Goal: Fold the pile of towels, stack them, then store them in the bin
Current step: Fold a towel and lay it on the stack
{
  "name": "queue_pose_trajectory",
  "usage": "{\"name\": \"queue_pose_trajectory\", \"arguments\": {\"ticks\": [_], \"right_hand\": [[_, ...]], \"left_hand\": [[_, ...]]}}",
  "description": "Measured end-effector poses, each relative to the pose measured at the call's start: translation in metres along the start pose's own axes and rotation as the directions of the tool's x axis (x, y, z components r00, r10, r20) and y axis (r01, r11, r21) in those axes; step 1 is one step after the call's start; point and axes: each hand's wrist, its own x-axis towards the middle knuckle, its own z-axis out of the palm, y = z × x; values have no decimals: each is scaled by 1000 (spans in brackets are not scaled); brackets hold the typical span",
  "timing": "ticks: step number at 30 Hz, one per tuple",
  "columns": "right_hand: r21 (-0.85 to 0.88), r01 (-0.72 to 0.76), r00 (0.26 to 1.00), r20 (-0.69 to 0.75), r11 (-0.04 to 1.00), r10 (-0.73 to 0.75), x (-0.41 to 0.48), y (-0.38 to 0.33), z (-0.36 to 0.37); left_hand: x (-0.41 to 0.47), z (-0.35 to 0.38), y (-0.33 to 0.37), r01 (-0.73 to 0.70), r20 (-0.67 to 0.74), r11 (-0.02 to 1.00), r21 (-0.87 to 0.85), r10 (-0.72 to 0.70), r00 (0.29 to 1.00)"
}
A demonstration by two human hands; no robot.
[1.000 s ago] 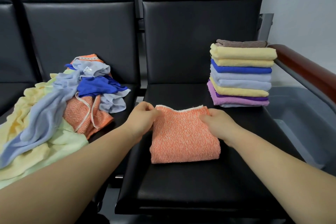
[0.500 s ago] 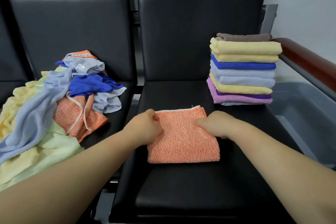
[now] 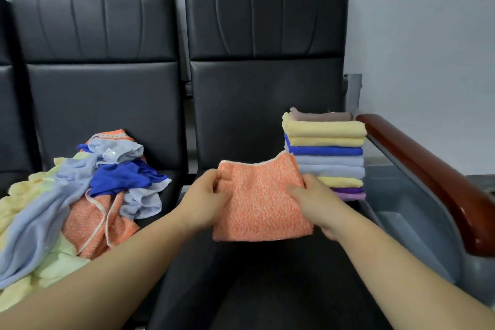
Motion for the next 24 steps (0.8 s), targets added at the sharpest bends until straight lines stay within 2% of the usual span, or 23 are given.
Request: {"name": "queue_pose_trajectory", "arguments": {"ticks": [4, 8, 14, 18, 24], "right_hand": [[88, 98, 975, -206, 991, -78, 18, -40, -64], [54, 229, 902, -387, 972, -191, 54, -76, -125], [-120, 183, 867, -449, 976, -218, 131, -93, -178], [-321, 86, 881, -417, 943, -222, 162, -66, -172], [-577, 87, 825, -415, 812, -383, 127, -44, -147]], "left_hand": [[58, 16, 80, -108, -58, 990, -93, 103, 993], [124, 44, 137, -165, -119, 979, -116, 152, 981], [213, 88, 176, -87, -100, 977, -195, 69, 993], [228, 115, 162, 50, 6, 978, -204, -49, 999], [190, 108, 142, -38, 22, 987, -157, 42, 999]]}}
